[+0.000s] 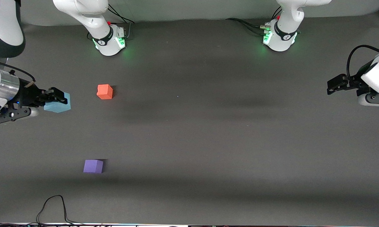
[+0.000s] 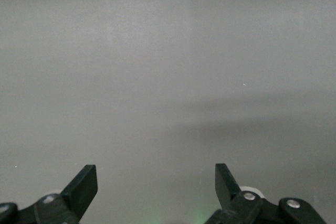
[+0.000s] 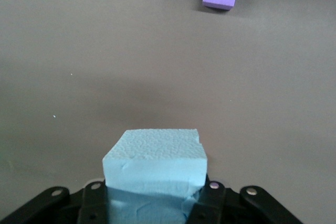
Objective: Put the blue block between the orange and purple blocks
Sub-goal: 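Carry the blue cube to the gap between orange and purple cubes, then lower the blue cube onto the table and open the right gripper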
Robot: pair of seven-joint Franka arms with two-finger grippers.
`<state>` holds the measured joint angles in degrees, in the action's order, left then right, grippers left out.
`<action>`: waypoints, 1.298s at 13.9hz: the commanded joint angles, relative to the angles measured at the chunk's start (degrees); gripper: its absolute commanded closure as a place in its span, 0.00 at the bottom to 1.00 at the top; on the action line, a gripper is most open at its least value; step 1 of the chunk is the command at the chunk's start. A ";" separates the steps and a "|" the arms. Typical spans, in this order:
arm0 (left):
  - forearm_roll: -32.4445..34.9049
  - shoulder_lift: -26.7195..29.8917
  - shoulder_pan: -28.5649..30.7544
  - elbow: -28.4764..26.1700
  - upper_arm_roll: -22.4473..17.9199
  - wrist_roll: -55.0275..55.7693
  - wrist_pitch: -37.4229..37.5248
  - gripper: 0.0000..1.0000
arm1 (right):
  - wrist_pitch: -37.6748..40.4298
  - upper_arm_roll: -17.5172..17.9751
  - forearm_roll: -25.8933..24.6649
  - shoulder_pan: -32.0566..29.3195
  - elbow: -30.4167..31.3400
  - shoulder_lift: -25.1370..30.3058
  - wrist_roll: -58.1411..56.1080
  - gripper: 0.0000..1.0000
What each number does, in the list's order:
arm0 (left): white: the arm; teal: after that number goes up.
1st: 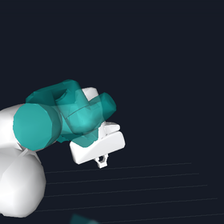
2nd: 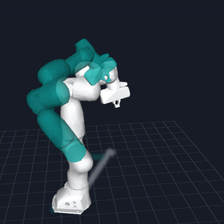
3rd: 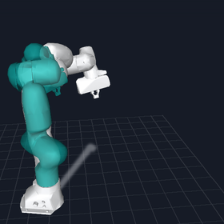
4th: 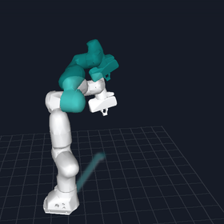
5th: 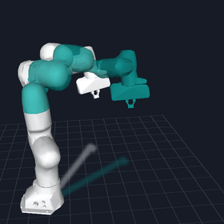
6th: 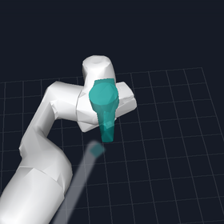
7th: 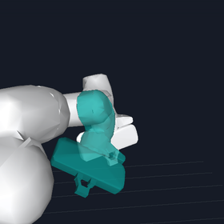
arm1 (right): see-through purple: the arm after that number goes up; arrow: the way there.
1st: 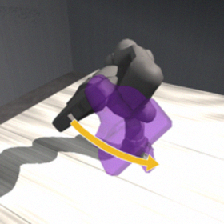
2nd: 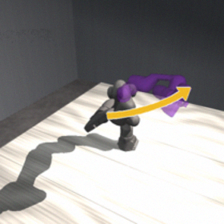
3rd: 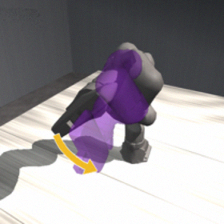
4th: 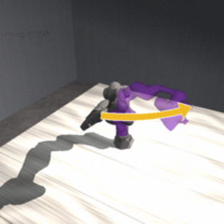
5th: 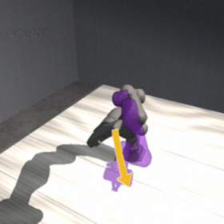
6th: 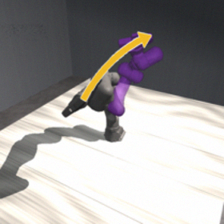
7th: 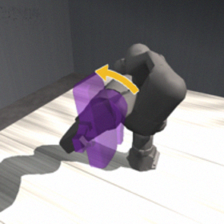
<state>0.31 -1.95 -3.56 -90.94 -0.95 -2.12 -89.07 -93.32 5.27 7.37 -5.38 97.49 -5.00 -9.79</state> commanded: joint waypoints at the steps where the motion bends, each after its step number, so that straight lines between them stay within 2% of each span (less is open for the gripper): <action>1: 0.74 0.19 -0.66 0.24 -0.19 1.15 0.48 0.00 | -8.95 0.27 -0.96 -0.42 9.53 1.39 1.18 0.56; 3: 0.74 0.11 -0.66 0.24 -0.19 1.06 0.48 0.00 | -20.01 0.44 -0.95 -0.42 16.65 0.35 1.27 0.56; 4: 0.74 0.11 -0.66 0.24 -0.19 1.06 0.48 0.00 | -24.24 0.44 -0.95 -0.42 18.42 -2.19 1.09 0.56; 6: 0.74 0.11 -0.66 0.24 -0.19 1.06 0.48 0.00 | -29.88 0.26 -0.95 -0.51 19.06 -7.81 1.18 0.56; 10: 0.57 0.02 -0.66 0.15 -0.19 1.06 0.39 0.00 | -44.37 0.09 -0.95 -0.51 25.46 -13.18 1.18 0.54; 12: 0.57 -0.07 -0.66 0.15 -0.19 1.06 0.31 0.00 | -46.68 0.00 -0.60 -0.60 25.30 -16.44 1.27 0.54; 16: 0.48 -0.07 -0.57 0.15 -0.28 1.06 0.13 0.00 | -51.26 -0.70 -0.34 -0.78 25.65 -19.52 1.97 0.51; 17: 0.48 -0.07 -0.57 0.15 -0.19 1.06 0.13 0.00 | -51.96 -0.79 -0.34 -0.77 25.65 -19.87 1.97 0.47; 18: 0.48 -0.07 -0.57 0.15 -0.19 1.06 0.04 0.00 | -52.14 -0.79 -0.34 -0.77 25.65 -20.05 1.97 0.37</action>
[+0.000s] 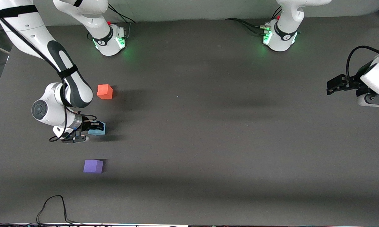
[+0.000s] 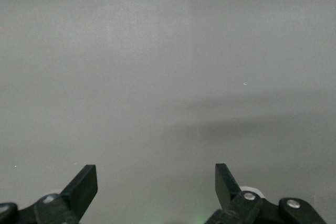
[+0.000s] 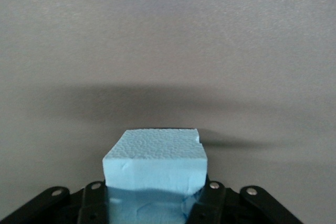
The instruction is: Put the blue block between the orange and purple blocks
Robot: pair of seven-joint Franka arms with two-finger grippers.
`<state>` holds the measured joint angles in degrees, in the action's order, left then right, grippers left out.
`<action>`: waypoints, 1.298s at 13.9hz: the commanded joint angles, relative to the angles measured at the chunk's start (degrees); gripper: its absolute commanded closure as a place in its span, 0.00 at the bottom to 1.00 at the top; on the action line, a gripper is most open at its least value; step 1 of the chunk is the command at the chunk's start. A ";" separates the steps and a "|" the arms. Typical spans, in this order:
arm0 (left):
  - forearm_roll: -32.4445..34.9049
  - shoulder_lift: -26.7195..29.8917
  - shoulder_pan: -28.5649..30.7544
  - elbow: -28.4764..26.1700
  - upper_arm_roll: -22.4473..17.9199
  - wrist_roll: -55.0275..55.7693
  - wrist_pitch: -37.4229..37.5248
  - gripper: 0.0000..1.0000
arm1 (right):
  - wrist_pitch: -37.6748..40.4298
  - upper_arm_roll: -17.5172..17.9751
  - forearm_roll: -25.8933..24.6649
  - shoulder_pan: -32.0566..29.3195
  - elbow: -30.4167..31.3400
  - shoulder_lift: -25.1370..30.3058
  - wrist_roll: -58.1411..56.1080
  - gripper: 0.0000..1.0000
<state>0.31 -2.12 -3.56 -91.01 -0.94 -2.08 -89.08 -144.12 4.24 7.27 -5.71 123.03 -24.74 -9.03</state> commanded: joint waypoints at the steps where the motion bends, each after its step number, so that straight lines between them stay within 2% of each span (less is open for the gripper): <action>1: 0.48 0.01 -0.57 0.22 -0.29 1.02 0.04 0.00 | -1.25 0.24 -0.23 -0.35 0.11 -0.40 1.38 0.33; 2: 0.48 0.01 -0.57 0.22 -0.29 1.02 0.04 0.00 | -1.25 0.24 -0.23 -0.26 0.11 -0.40 2.08 0.19; 3: 0.48 0.01 -0.57 0.22 -0.29 1.02 0.04 0.00 | -1.16 0.24 -0.23 -0.18 0.02 -0.13 3.31 0.01; 5: 0.48 0.01 -0.57 0.14 -0.20 1.02 0.04 0.00 | 1.02 0.33 -0.32 0.17 0.02 2.57 4.46 0.00; 6: 0.48 0.01 -0.57 0.14 -0.20 1.02 0.04 0.00 | 5.21 0.33 -0.41 0.44 -0.33 5.12 4.37 0.00; 8: 0.48 0.01 -0.57 0.14 -0.29 1.02 0.04 0.00 | 13.30 0.33 -0.50 1.22 -0.77 12.49 3.59 0.00; 12: 0.48 0.01 -0.57 0.14 -0.20 1.02 0.04 0.00 | 23.87 0.50 -0.76 1.58 -1.82 28.13 0.09 0.00; 14: 0.48 0.01 -0.57 0.14 -0.20 1.02 0.04 0.00 | 33.15 0.24 -0.76 1.49 -6.98 31.32 -1.34 0.00; 16: 0.48 0.01 -0.57 0.14 -0.20 1.02 0.04 0.00 | 44.24 -0.02 -0.94 1.14 -15.50 31.33 -1.34 0.00; 18: 0.48 0.01 -0.57 0.14 -0.20 1.02 0.04 0.00 | 46.47 -2.21 -2.25 4.11 -18.43 31.33 -1.25 0.00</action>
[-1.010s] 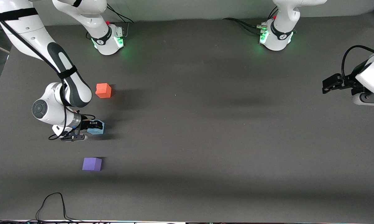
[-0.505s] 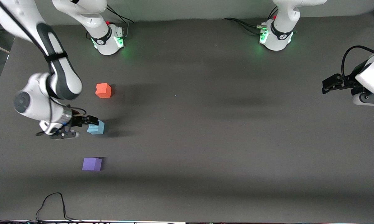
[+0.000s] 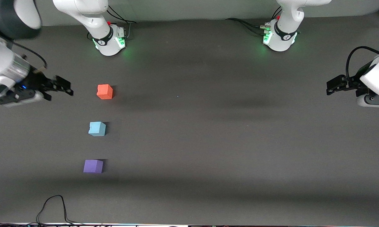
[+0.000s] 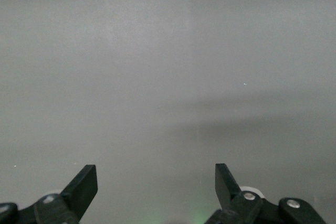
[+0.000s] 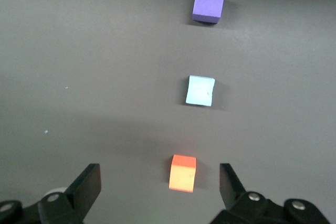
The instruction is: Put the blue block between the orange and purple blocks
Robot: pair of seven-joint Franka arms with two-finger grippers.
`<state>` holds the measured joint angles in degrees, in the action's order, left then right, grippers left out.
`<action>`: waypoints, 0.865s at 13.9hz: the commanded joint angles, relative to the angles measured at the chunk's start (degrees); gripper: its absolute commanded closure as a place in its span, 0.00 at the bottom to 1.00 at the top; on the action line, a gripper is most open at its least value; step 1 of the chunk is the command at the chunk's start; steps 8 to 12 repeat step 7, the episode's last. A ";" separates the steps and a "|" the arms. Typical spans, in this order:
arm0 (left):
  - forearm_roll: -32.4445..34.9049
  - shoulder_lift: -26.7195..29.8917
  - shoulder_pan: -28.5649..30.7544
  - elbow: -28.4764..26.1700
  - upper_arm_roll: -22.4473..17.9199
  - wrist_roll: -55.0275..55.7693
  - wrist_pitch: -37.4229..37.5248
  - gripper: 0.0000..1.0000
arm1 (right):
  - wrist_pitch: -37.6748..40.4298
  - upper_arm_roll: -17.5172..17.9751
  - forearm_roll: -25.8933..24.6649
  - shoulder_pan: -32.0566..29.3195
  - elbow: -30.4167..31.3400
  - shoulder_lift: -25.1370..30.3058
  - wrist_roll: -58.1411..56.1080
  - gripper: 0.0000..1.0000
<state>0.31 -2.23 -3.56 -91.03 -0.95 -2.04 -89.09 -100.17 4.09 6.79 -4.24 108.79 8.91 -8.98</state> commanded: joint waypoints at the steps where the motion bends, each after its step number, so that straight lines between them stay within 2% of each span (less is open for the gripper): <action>1: 0.48 0.12 -0.57 0.16 -0.20 0.98 0.06 0.00 | 2.53 -5.73 -3.26 7.09 -4.29 -2.31 -1.31 0.00; 2: 0.48 0.12 -0.57 0.16 -0.20 0.98 0.06 0.00 | 2.27 -10.20 -3.79 12.10 -4.47 -2.31 -1.13 0.00; 4: 0.57 0.12 -0.57 0.16 -0.20 0.98 0.06 0.00 | 2.35 -16.02 -3.98 17.92 -5.52 -2.84 -0.69 0.00; 12: 0.48 0.12 -0.57 0.16 -0.20 0.98 0.06 0.00 | 2.53 -16.58 -4.06 18.74 -6.40 -3.02 -0.08 0.00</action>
